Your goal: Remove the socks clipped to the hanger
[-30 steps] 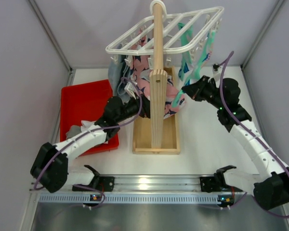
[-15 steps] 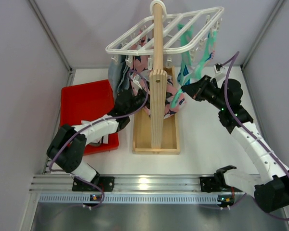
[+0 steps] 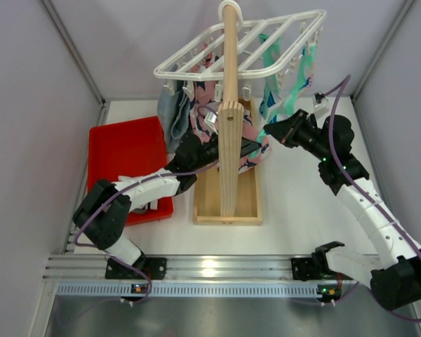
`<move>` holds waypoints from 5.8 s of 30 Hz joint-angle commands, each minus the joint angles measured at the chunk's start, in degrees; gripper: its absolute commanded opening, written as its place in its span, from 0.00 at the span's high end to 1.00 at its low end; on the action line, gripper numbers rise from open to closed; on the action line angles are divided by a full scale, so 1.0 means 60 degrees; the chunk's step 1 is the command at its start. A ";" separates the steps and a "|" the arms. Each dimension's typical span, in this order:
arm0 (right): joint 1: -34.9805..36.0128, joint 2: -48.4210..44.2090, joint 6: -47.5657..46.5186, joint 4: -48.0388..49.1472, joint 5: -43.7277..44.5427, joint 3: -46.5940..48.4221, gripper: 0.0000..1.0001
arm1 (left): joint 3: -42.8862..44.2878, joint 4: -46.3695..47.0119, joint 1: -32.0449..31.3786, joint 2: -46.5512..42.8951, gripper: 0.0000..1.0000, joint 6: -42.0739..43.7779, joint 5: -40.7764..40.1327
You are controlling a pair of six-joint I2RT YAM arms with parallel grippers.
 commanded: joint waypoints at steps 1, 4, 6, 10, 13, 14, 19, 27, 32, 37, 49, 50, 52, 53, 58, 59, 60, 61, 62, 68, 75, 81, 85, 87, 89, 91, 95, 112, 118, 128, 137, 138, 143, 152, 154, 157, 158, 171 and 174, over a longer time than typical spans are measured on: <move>0.0138 -0.0047 0.0131 0.0330 -0.0002 0.0514 1.00 | 0.0345 0.0730 -0.0336 -0.0036 0.02 0.1190 -0.0377; 0.0168 -0.0061 0.0175 0.0301 -0.0017 0.0572 1.00 | 0.0725 -0.0347 -0.0526 0.0068 0.01 0.2023 -0.0902; 0.0212 -0.0105 0.0176 0.0315 0.0013 0.0601 1.00 | 0.0828 -0.0806 -0.0702 0.0053 0.01 0.2946 -0.1780; 0.0256 -0.0179 0.0117 -0.0065 0.0100 0.0645 1.00 | 0.1063 -0.1686 -0.1040 0.0024 0.16 0.4002 -0.3333; 0.0285 -0.0237 0.0000 -0.0212 0.0276 0.0718 1.00 | 0.1034 -0.1790 -0.1274 0.0052 0.57 0.4618 -0.4591; 0.0314 -0.0237 -0.0102 -0.0357 0.0320 0.0762 1.00 | 0.1106 -0.1877 -0.1376 0.0067 0.83 0.4837 -0.4799; 0.0475 -0.0354 -0.0571 -0.1046 0.0861 0.1099 0.96 | 0.1209 -0.1878 -0.1757 0.0170 1.00 0.5468 -0.5561; 0.0446 -0.0370 -0.2445 -0.3853 0.3127 0.2840 0.44 | 0.1224 -0.1921 -0.2007 -0.0006 1.00 0.5864 -0.5446; 0.0169 0.0728 -0.3778 -0.5704 0.4289 0.6119 0.39 | 0.1209 -0.2024 -0.2007 -0.0123 1.00 0.5967 -0.5460; 0.0051 0.2207 -0.5007 -0.6379 0.4920 0.9167 0.40 | 0.1311 -0.2068 -0.2007 -0.0109 1.00 0.5908 -0.5299; -0.0023 0.3571 -0.5610 -0.5589 0.4495 1.0357 0.45 | 0.1312 -0.2185 -0.2007 -0.0108 1.00 0.6054 -0.5314; -0.0023 0.3615 -0.5625 -0.5530 0.4495 1.0343 0.46 | 0.1312 -0.2185 -0.2007 -0.0108 1.00 0.6069 -0.5328; -0.0023 0.3703 -0.5654 -0.5296 0.4481 1.0343 0.47 | 0.1312 -0.2229 -0.2007 -0.0123 1.00 0.6113 -0.5343; -0.0037 0.3747 -0.5669 -0.5223 0.4466 1.0343 0.47 | 0.1312 -0.2215 -0.2007 -0.0123 1.00 0.6128 -0.5343; -0.0023 0.4040 -0.5713 -0.4915 0.4393 1.0402 0.51 | 0.1297 -0.2215 -0.1993 -0.0065 1.00 0.6113 -0.5343; -0.0023 0.4098 -0.5713 -0.4871 0.4422 1.0387 0.52 | 0.1283 -0.2215 -0.1992 -0.0050 1.00 0.6113 -0.5329; -0.0023 0.4128 -0.5713 -0.4827 0.4436 1.0372 0.53 | 0.1283 -0.2215 -0.1992 -0.0035 1.00 0.6084 -0.5328; -0.0023 0.4157 -0.5699 -0.4797 0.4480 1.0372 0.56 | 0.1268 -0.2215 -0.1992 -0.0021 1.00 0.6084 -0.5328; -0.0023 0.4186 -0.5698 -0.4710 0.4597 1.0343 0.58 | 0.1253 -0.2215 -0.1992 -0.0020 1.00 0.6084 -0.5328; -0.0023 0.4026 -0.5552 -0.4124 0.4861 0.9772 0.75 | 0.1180 -0.2215 -0.1992 -0.0064 1.00 0.6069 -0.5357; -0.0023 0.3879 -0.5464 -0.3772 0.4759 0.9551 0.59 | 0.1136 -0.2215 -0.1978 -0.0123 1.00 0.6069 -0.5329; -0.0023 0.3557 -0.5333 -0.3159 0.4803 0.9202 0.59 | 0.1180 -0.2215 -0.1978 -0.0050 1.00 0.5938 -0.5284; -0.0023 0.3337 -0.5244 -0.2732 0.4905 0.8761 0.63 | 0.1195 -0.2215 -0.1978 -0.0006 1.00 0.5864 -0.5226; -0.0023 0.3235 -0.5201 -0.2586 0.4905 0.8585 0.64 | 0.1195 -0.2215 -0.1978 -0.0035 1.00 0.5864 -0.5226; -0.0037 0.3190 -0.5171 -0.2512 0.4949 0.8556 0.67 | 0.1180 -0.2244 -0.1978 -0.0050 1.00 0.5879 -0.5240; -0.0023 0.3205 -0.5142 -0.2570 0.4993 0.8614 0.72 | 0.1195 -0.2244 -0.1978 -0.0050 1.00 0.5850 -0.5255; -0.0037 0.3249 -0.5025 -0.2585 0.5096 0.8644 0.98 | 0.1165 -0.2258 -0.1978 -0.0050 1.00 0.5820 -0.5240; -0.0023 0.3396 -0.4790 -0.2746 0.5096 0.8556 1.00 | -0.0400 -0.2288 -0.1554 -0.0751 1.00 0.5221 -0.5124; -0.0023 0.3381 -0.4819 -0.2863 0.5081 0.8600 1.00 | -0.1864 -0.2346 -0.1172 -0.2200 1.00 0.5029 -0.4991; -0.0023 0.2855 -0.4498 -0.3303 0.5110 0.7811 0.83 | -0.0873 -0.9795 -0.0778 -0.6844 1.00 0.4737 -1.0319; -0.0037 0.1697 -0.4087 -0.2746 0.4832 0.5949 0.23 | -0.0666 -1.3519 0.0249 -0.9673 1.00 0.4020 -1.3837; -0.0037 0.1580 -0.4073 -0.2717 0.4832 0.5760 0.15 | -0.0680 -1.3552 0.0249 -0.9819 1.00 0.3946 -1.3999; -0.0037 0.1156 -0.4043 -0.2879 0.4905 0.5217 0.01 | -0.0475 -1.3553 0.0249 -1.0275 1.00 0.4076 -1.4278; -0.0066 -0.0354 -0.4014 -0.2381 0.5433 0.2698 0.00 | 0.0037 -1.3831 0.0249 -1.0670 1.00 0.4678 -1.5596; -0.0081 -0.0325 -0.3854 -0.2278 0.5345 0.2273 0.01 | 0.0213 -1.3845 0.0249 -1.0670 1.00 0.4795 -1.5539; -0.0184 -0.0004 -0.3678 -0.1943 0.5111 0.1775 0.01 | 0.0228 -1.3845 0.0249 -1.0670 1.00 0.4956 -1.5553; -0.0213 0.0084 -0.3648 -0.1810 0.5052 0.1541 0.01 | 0.0213 -1.3845 0.0249 -1.0699 1.00 0.5043 -1.5553; -0.1267 0.3758 -0.4349 0.1427 0.3032 0.2446 0.01 | -0.1266 -1.3758 0.0249 -1.0657 0.02 0.3363 -1.2702; -0.1356 0.4478 -0.4439 0.2288 0.2650 0.2769 0.01 | -0.1281 -1.3714 0.0249 -1.0115 0.02 0.2760 -1.2243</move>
